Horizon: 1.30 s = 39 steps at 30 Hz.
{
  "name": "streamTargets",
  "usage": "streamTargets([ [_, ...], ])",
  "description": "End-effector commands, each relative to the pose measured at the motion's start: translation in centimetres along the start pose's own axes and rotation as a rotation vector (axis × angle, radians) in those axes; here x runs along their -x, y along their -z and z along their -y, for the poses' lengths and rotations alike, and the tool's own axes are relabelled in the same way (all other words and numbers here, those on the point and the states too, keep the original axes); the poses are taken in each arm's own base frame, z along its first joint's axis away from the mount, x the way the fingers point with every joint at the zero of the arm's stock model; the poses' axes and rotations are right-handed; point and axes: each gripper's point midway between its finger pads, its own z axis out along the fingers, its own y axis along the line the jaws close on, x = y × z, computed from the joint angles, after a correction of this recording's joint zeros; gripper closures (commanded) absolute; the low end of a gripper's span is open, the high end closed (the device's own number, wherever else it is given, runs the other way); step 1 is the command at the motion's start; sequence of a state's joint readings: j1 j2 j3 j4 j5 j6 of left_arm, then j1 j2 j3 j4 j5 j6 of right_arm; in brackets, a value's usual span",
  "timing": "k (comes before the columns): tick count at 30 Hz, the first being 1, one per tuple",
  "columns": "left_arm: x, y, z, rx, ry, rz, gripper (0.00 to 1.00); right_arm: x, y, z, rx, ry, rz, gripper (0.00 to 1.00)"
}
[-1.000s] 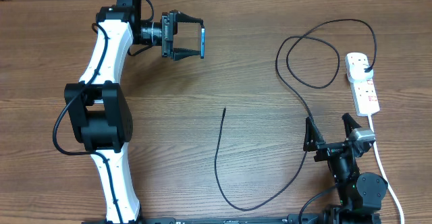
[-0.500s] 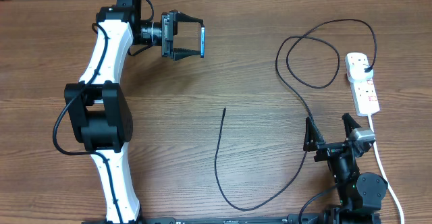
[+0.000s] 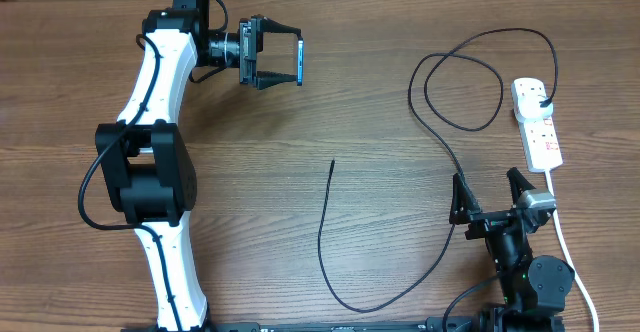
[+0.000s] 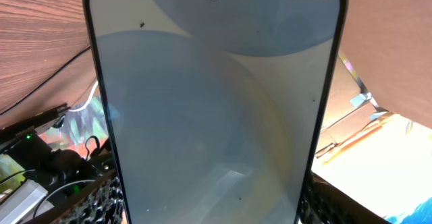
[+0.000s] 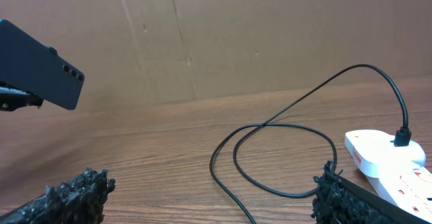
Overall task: Plug charger to phone and switch on socket
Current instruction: 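Hold the phone raised upright in the left gripper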
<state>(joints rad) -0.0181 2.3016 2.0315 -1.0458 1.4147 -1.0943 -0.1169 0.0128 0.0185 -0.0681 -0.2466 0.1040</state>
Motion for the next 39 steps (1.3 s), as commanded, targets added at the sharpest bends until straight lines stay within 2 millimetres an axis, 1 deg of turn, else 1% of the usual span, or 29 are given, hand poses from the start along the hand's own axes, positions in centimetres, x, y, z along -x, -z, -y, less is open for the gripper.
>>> streamTargets([
  [1,-3.26,0.4,2.15,-0.033,-0.069,-0.046,0.96,-0.15,-0.02,0.07,-0.004,0.004,0.005,0.0],
  [39,-3.03,0.38,2.05,-0.027,-0.077,-0.033,0.96,-0.14,-0.02,0.06,-0.004,0.004,0.006,0.0],
])
